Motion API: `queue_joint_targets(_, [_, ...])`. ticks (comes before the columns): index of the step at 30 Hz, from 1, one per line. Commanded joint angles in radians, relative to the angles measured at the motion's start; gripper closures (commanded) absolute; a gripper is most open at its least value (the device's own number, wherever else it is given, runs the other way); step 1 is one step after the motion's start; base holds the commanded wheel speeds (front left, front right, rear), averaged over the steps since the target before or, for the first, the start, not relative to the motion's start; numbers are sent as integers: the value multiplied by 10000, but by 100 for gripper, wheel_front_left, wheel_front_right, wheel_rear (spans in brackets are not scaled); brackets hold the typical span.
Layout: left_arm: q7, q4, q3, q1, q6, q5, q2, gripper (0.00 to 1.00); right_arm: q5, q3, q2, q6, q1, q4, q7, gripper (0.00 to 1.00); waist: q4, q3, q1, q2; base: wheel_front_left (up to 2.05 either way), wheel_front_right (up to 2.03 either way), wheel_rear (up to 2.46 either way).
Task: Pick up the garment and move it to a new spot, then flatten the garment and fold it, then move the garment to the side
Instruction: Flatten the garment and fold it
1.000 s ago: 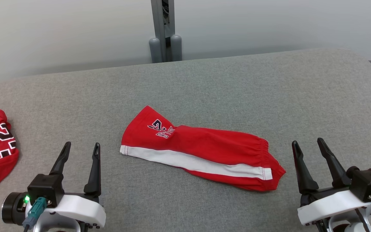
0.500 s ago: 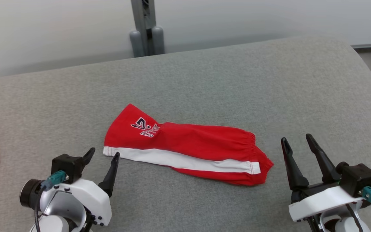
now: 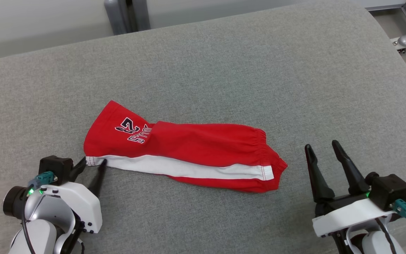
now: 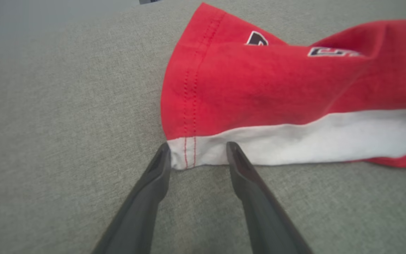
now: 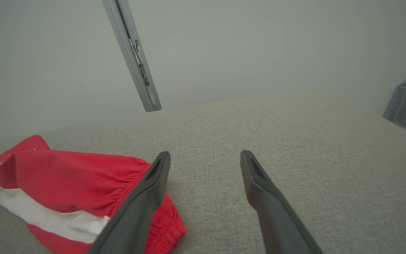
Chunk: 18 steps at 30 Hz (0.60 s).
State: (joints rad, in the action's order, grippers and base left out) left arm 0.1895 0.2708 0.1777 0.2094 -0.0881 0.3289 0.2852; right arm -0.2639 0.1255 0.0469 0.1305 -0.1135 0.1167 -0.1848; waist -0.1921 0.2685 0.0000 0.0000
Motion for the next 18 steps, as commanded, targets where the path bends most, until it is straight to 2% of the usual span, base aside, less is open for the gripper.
queue_joint_targets(1, [-44, -15, -30, 120, -48, 39, 113, 100, -70, -10, 55, 6, -13, 56, -9, 0, -9, 40, 0, 0, 0, 0, 0])
queue_joint_targets(10, [-91, -605, 40, -171, 111, -47, 234, 100, 47, 1035, 67, 6, 195, 146, 785, 0, 210, 48, 0, 0, 0, 0, 0])
queue_joint_targets(18, [-29, -1028, 267, -105, 171, -112, 182, 100, -407, 1773, 197, 6, 96, 465, 1514, 0, 541, 32, 0, 0, 0, 0, 0])
